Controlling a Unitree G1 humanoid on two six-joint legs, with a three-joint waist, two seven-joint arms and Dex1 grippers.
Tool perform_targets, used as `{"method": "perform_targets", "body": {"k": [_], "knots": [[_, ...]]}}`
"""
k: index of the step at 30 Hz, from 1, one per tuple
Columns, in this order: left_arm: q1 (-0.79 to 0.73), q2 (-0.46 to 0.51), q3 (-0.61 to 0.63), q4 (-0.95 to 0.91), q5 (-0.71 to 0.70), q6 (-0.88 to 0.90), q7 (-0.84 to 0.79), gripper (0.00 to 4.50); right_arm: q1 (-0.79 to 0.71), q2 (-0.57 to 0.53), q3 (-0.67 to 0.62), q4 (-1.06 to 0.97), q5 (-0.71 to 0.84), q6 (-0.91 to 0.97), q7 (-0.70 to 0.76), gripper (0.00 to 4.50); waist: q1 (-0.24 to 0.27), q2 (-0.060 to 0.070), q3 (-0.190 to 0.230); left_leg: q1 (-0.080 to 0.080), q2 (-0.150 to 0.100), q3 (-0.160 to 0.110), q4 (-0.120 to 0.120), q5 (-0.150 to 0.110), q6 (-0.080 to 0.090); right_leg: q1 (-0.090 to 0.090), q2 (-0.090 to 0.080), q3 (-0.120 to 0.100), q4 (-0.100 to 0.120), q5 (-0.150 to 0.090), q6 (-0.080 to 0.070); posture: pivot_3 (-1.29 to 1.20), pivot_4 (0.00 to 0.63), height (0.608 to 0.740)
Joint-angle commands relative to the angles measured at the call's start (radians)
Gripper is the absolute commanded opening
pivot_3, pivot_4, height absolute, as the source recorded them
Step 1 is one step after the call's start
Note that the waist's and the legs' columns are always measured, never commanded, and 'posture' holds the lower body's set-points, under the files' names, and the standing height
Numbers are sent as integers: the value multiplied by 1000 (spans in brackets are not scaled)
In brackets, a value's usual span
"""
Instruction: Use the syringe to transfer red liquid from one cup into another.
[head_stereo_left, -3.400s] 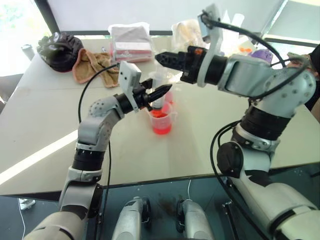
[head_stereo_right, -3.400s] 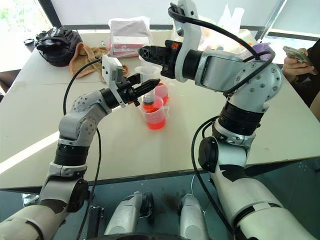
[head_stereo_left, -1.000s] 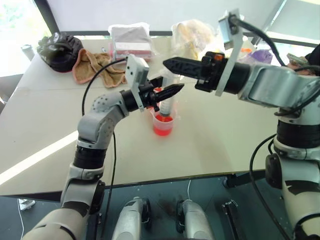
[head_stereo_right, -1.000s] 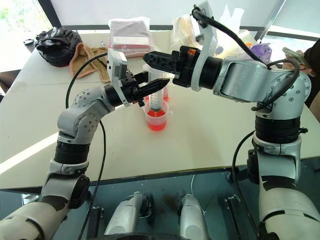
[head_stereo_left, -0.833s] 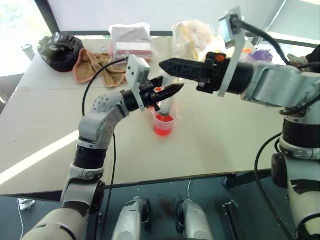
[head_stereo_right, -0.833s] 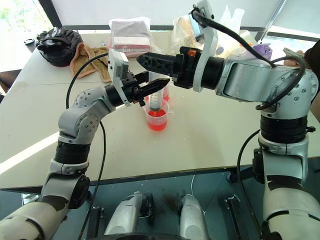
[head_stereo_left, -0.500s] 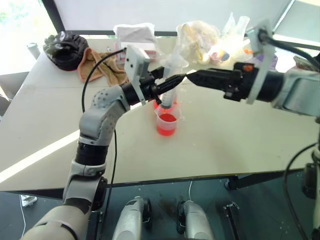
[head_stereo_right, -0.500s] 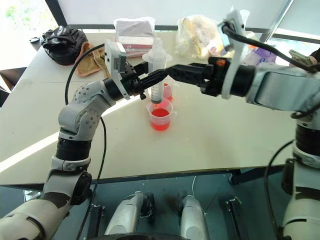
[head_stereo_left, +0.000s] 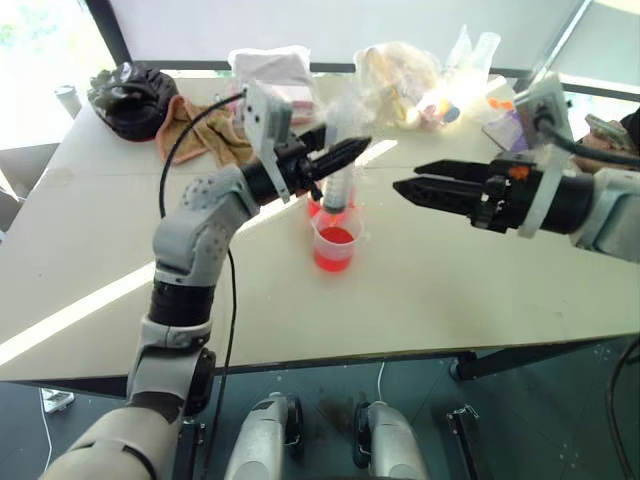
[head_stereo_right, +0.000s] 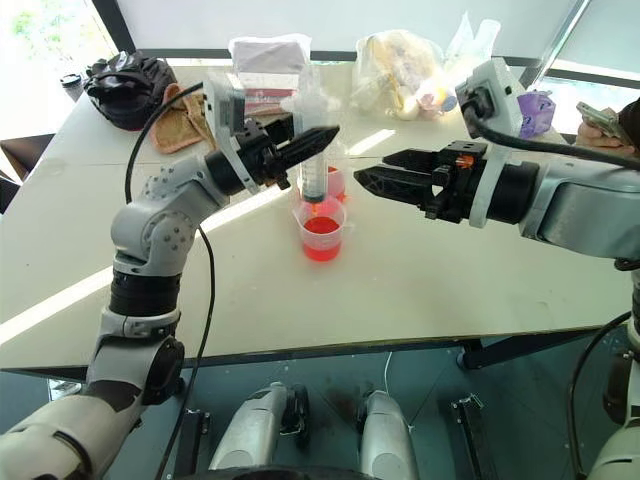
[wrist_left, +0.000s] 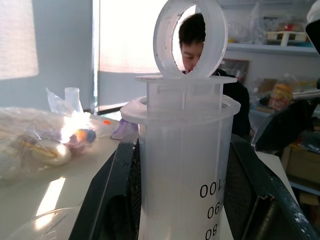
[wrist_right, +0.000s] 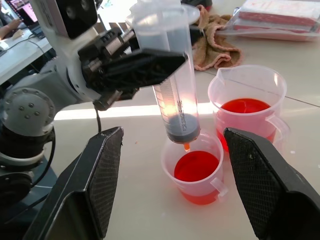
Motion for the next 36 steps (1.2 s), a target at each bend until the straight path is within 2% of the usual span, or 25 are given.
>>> {"method": "perform_targets", "body": {"k": [1,5,8,12,16,19,22,27,30,34,36], "knots": [[-124,8,105,40,-81,122,121,1530,7,4,-17,-11,-39,-23,19,3328,-1,0,0,0,0,0,0,0,0,0,0,0,0,0,0,0,150,740],[-262,26,240,168,-149,272,303,1530,13,22,-8,-11,-50,-30,13,3328,-2,0,0,0,0,0,0,0,0,0,0,0,0,0,1,0,150,740],[-349,57,317,311,-145,360,445,1530,19,37,6,-2,-58,-27,-7,3328,-2,0,0,0,0,0,0,0,0,0,1,0,1,0,2,0,150,740],[-434,158,249,505,-11,535,566,1530,19,61,20,17,-60,-26,-38,3328,-2,0,0,1,0,0,0,0,0,1,1,0,1,1,3,0,150,740],[-490,181,174,607,80,685,627,1530,14,73,29,32,-76,-20,-59,3328,2,-1,1,0,-1,0,0,0,0,1,1,-1,0,1,3,0,150,740],[-499,178,122,603,130,728,633,1530,-2,80,39,39,-88,-13,-63,3328,-1,-2,1,0,-1,0,0,0,-1,1,0,-1,0,1,3,0,150,740],[-509,193,-21,616,187,850,596,1530,-25,74,47,43,-104,3,-46,3328,-3,-2,1,0,-1,0,0,-2,-3,0,0,-1,0,1,3,0,150,740],[-499,205,-164,626,246,961,560,1530,-79,14,68,-10,-181,59,130,3328,-5,-1,1,0,0,0,-2,-1,-4,-2,0,-1,1,1,3,0,150,740],[-492,212,-263,604,290,1008,562,1530,-118,22,87,16,-202,82,156,3328,-5,-1,1,-1,0,0,-2,-1,-5,-3,0,0,1,1,3,0,150,740],[-512,191,-250,669,357,1014,594,1530,-128,26,97,10,-250,101,215,3328,-2,-1,1,-1,0,0,-2,-2,-5,-5,-2,0,1,1,2,0,150,740],[-511,166,-203,710,394,989,628,1530,-125,34,99,4,-268,105,231,3328,-2,-1,1,-1,0,0,-2,-2,-5,-6,-2,1,0,1,2,0,150,740]]}}
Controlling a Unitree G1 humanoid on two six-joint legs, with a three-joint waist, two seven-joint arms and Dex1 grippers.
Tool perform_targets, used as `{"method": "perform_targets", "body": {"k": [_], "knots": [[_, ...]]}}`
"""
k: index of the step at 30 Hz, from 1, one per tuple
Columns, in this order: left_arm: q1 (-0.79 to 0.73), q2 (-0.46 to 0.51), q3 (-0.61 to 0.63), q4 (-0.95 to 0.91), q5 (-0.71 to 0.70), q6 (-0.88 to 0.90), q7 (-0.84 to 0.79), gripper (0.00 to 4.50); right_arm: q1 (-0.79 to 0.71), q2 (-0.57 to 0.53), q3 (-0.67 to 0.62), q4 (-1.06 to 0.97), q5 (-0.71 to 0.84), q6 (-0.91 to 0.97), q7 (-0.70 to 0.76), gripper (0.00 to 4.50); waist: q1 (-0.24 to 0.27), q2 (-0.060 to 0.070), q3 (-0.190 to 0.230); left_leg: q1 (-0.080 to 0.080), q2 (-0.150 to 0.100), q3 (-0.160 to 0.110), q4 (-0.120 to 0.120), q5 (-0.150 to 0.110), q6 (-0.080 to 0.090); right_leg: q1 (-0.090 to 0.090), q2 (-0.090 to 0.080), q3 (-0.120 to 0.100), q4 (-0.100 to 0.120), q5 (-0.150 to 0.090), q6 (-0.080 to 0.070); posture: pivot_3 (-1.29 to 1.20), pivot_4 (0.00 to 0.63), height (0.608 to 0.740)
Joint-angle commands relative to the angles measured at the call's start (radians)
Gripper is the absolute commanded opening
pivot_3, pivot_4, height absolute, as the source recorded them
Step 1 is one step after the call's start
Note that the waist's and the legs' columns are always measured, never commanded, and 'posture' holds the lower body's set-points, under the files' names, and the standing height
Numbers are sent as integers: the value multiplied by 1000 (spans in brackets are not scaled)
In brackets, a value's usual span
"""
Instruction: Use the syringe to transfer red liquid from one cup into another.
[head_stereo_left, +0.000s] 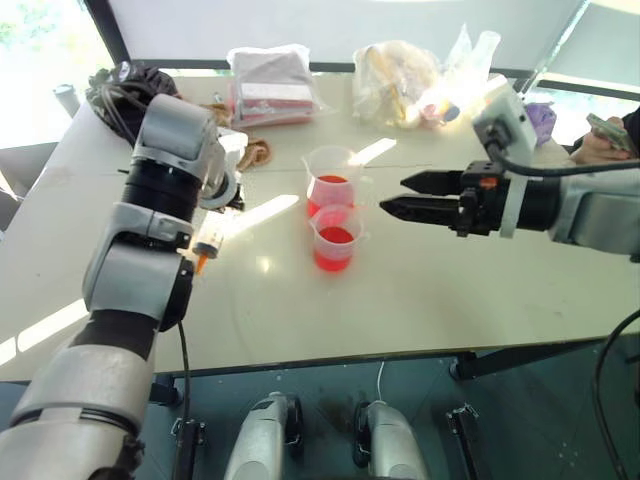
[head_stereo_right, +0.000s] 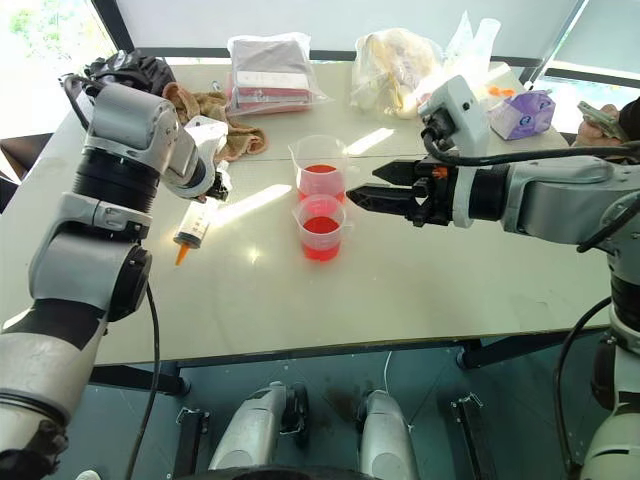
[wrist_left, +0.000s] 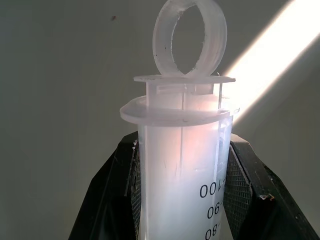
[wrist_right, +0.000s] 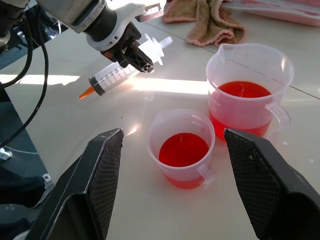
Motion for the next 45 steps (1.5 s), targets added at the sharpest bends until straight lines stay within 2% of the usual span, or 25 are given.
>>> {"method": "perform_targets", "body": {"k": [1,7,9,10,14,20,22,24,29,33,37,45], "knots": [[-30,-39,86,53,69,-27,55,1530,-15,6,-14,-17,-33,3,35,3328,1,0,0,0,0,0,0,0,0,0,-1,1,0,0,0,0,150,740],[-69,-126,308,163,103,-84,150,1530,-11,25,-17,-28,-66,18,54,3328,0,0,0,-2,0,0,-1,0,-1,-2,-2,1,0,0,0,0,150,740],[-80,-150,370,184,106,-100,183,2560,-9,27,-22,-32,-68,25,55,3371,1,0,0,-3,0,0,-1,0,-1,-3,-2,1,0,0,0,0,150,740],[-84,-161,402,192,108,-104,200,2854,-7,27,-25,-35,-68,27,55,3371,0,0,0,-3,0,0,-1,0,-1,-3,-2,1,0,0,0,0,150,740],[-90,-197,486,216,117,-121,258,4481,-4,34,-32,-42,-65,40,44,3371,0,0,0,-3,0,1,-2,0,-1,-2,-2,1,0,0,0,0,150,740],[-70,-223,551,195,140,-95,313,4481,-1,37,-42,-48,-59,52,29,3371,0,0,0,-3,0,1,-2,1,-1,-2,0,0,0,0,0,0,150,740],[-49,-217,517,112,126,-140,270,4481,1,37,-46,-51,-56,56,27,3371,0,0,0,-3,0,1,-2,1,-1,-2,0,0,0,0,0,0,150,740],[-31,-214,547,33,107,-168,255,4481,-1,35,-44,-52,-59,59,31,3371,-1,0,0,-3,0,1,-2,1,-1,-2,0,0,1,0,0,0,150,740],[99,-158,499,-233,61,-281,117,4481,-10,11,-24,-48,-114,61,94,3371,-2,0,0,-2,0,1,-2,1,-2,-2,0,1,1,0,0,0,150,740],[254,-51,407,-453,36,-346,-24,4481,-24,-16,8,-42,-190,61,186,3371,-5,0,0,-2,0,2,-2,1,-2,-2,1,1,2,0,0,0,150,740],[418,131,294,-692,-4,-372,-202,4481,-40,-38,52,-25,-288,42,295,3371,-6,0,0,-2,0,2,-2,1,-2,-2,1,1,2,0,0,0,150,740],[619,368,292,-954,-133,-406,-473,4481,-68,-19,149,16,-475,-43,491,3371,-3,1,0,-1,0,2,-2,1,-2,-5,0,1,0,0,-1,0,150,740]]}}
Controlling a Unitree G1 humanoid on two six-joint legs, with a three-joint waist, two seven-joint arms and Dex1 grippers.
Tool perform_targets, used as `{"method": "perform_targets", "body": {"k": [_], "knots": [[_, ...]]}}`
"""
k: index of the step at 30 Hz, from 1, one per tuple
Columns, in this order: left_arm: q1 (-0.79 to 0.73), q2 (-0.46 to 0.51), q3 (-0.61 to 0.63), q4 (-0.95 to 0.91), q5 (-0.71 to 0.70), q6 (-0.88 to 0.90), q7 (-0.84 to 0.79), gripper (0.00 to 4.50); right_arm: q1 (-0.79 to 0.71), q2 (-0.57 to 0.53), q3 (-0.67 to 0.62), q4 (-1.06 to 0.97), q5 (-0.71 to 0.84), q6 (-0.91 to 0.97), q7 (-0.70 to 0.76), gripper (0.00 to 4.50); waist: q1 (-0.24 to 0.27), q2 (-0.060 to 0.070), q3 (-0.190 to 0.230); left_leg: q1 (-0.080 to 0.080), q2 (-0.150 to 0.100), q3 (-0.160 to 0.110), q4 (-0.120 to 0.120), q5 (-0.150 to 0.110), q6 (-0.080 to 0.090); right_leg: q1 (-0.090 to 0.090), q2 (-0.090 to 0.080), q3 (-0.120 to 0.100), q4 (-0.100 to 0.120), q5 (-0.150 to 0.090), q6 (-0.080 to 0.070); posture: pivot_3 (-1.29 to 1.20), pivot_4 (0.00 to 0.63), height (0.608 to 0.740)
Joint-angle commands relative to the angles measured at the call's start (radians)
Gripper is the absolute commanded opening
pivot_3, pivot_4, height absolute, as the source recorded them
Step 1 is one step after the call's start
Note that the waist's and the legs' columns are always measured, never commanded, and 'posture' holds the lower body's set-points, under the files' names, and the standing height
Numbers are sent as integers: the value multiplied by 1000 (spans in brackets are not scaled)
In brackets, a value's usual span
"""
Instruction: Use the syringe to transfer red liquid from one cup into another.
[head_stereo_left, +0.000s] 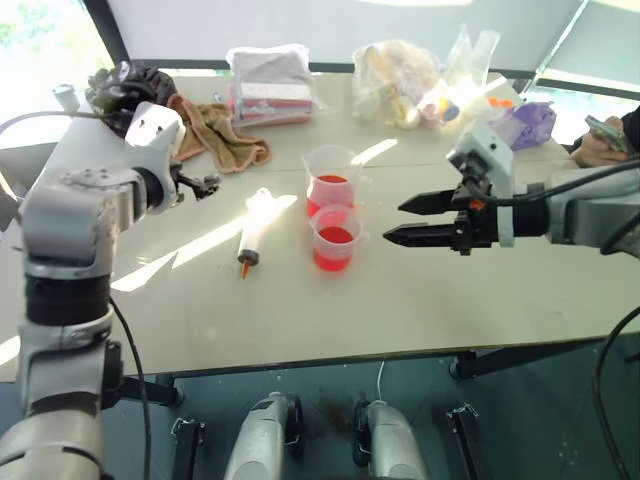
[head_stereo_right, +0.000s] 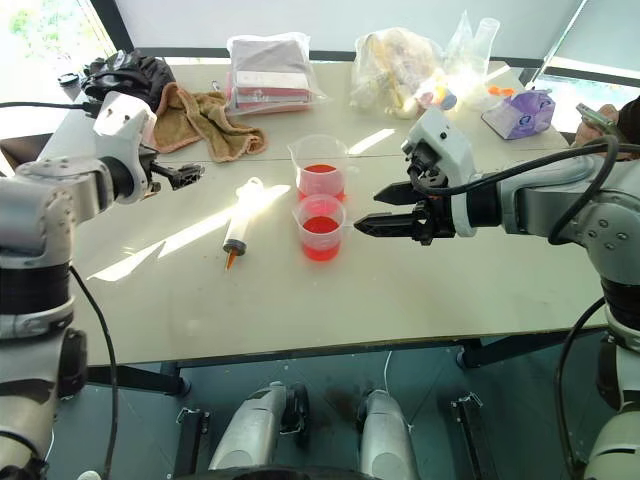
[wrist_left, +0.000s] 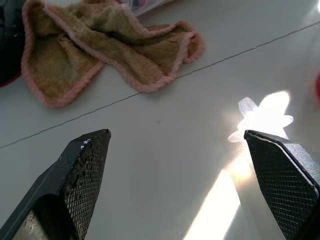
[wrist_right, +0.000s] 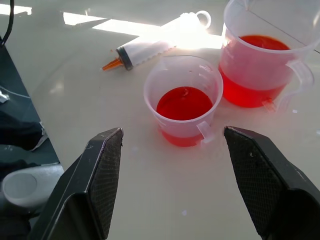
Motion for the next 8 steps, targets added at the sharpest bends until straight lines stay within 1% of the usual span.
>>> {"method": "perform_targets", "body": {"k": [1,8], "knots": [[45,74,26,-135,-68,-11,-99,4481,-38,17,21,25,-82,-58,77,3371,0,0,0,0,0,0,0,0,0,0,0,0,0,0,0,0,150,740],[101,160,87,-207,-162,64,-166,4481,-67,48,43,93,-200,-111,172,3371,-1,0,0,0,0,0,-1,0,-1,-1,1,0,1,0,0,0,150,740]]}}
